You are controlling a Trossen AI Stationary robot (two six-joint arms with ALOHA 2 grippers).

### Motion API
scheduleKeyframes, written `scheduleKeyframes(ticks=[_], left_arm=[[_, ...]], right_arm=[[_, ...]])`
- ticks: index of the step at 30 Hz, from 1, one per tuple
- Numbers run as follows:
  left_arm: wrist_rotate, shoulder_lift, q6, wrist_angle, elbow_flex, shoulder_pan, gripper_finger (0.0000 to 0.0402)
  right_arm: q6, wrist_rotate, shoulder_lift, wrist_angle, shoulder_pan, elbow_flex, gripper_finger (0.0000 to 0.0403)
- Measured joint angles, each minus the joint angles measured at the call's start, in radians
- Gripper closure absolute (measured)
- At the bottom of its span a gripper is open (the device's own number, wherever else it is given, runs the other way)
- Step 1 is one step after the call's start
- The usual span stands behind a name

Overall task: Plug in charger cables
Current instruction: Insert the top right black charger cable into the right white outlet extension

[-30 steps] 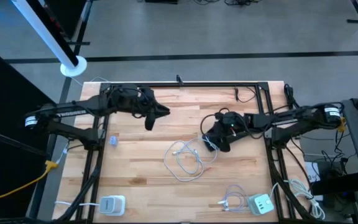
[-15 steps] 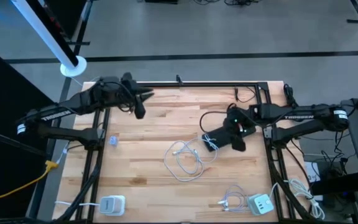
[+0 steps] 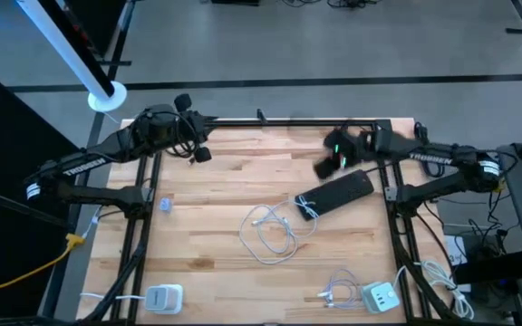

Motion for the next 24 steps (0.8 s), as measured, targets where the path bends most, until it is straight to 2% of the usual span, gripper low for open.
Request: scheduleKeyframes(ticks=[2,4,8,12,16,24], left_arm=[[0.002,-0.002,-0.022,-0.004,0.006,-0.001,0.0338],[0.004,-0.004,-0.063,-0.003,0.01,-0.001,0.0337],[0.011,-0.012,-0.158,-0.022,0.014,-0.001,0.0336],[0.013,-0.024,-0.196,-0.07,0.014,-0.002,0.0337],[0.013,-0.036,-0.204,-0.125,0.014,-0.002,0.0334],[0.013,-0.038,-0.206,-0.14,0.014,-0.002,0.0335]], right_arm=[[0.029,-0.036,0.043,-0.037,-0.123,0.049,0.0339],[-0.02,-0.095,0.101,-0.051,-0.221,0.075,0.0321],[-0.088,-0.215,0.233,-0.054,-0.349,0.102,0.027],[-0.134,-0.166,0.344,-0.062,-0.391,0.126,0.0221],[-0.152,-0.133,0.432,-0.078,-0.418,0.15,0.0195],[-0.204,-0.013,0.536,-0.191,-0.456,0.156,0.0203]])
